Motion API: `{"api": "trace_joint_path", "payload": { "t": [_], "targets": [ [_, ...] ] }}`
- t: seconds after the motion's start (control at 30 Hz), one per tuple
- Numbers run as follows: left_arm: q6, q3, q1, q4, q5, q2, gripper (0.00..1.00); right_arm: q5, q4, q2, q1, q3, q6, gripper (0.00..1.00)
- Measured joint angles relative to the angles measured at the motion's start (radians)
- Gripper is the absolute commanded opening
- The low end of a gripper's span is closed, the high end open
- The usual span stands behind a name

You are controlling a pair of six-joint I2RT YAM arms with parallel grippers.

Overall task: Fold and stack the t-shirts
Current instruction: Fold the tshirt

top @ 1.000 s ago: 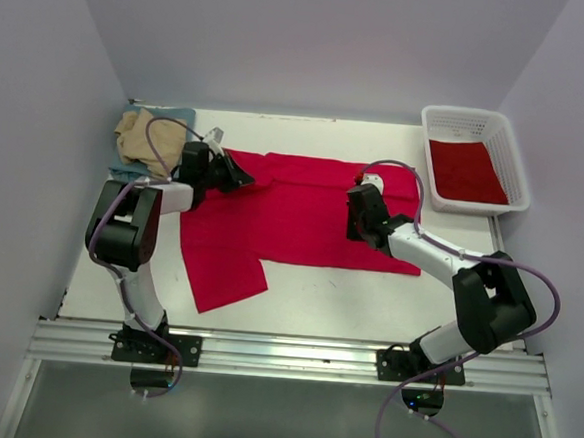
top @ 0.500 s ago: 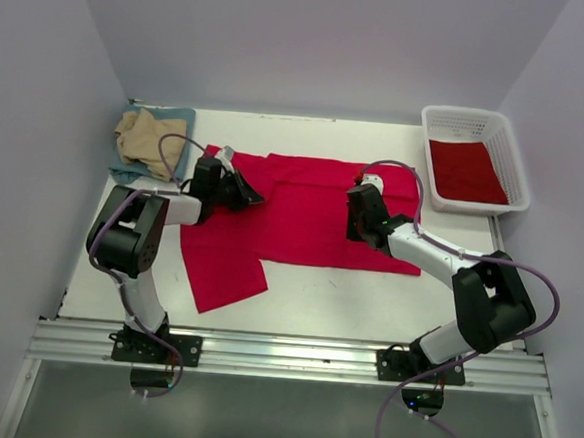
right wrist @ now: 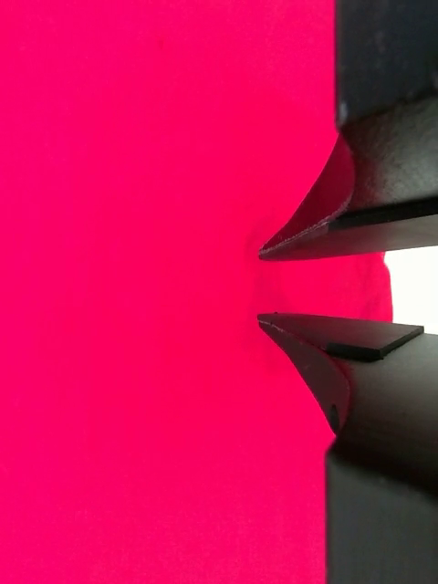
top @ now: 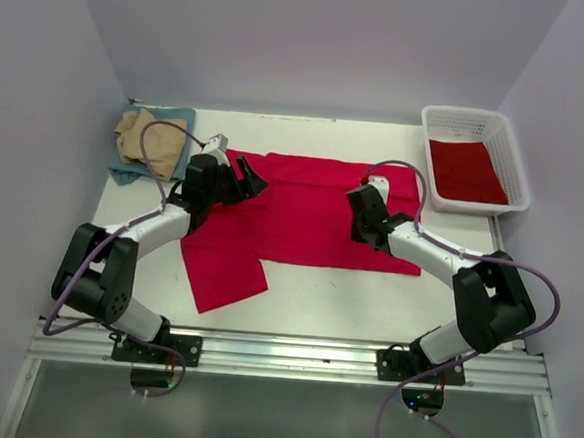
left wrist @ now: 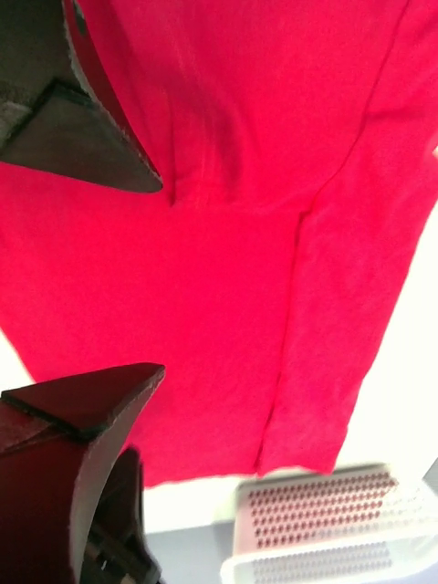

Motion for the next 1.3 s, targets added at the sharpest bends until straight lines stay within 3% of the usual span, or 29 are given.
{"api": "trace_joint_path", "payload": {
  "t": [0.07,0.1,0.17,0.2,0.5,0.87,1.3],
  "targets": [
    [0.042,-0.004,-0.002,-0.004,-0.05,-0.013,0.69,0.04,-0.021,0.0,0.0,0.005,0.012,0.07],
    [0.055,-0.005,0.0,-0.002,-0.061,-0.01,0.49,0.058,-0.031,0.0,0.0,0.007,0.02,0.0],
    [0.079,-0.002,0.01,0.01,-0.071,0.022,0.21,0.092,-0.053,0.0,0.0,0.016,0.039,0.0],
    [0.092,0.008,0.017,0.012,-0.069,0.051,0.0,0.105,-0.064,0.0,0.0,0.023,0.042,0.0],
    [0.126,0.222,0.107,0.018,-0.008,0.389,0.0,0.161,-0.111,0.001,0.0,0.092,0.049,0.0],
    [0.094,0.338,0.204,-0.003,-0.041,0.521,0.0,0.178,-0.121,-0.011,-0.001,0.091,0.048,0.0],
    [0.012,0.626,0.241,-0.073,0.034,0.712,0.0,0.135,-0.125,0.035,-0.018,0.124,0.031,0.0]
  ]
}}
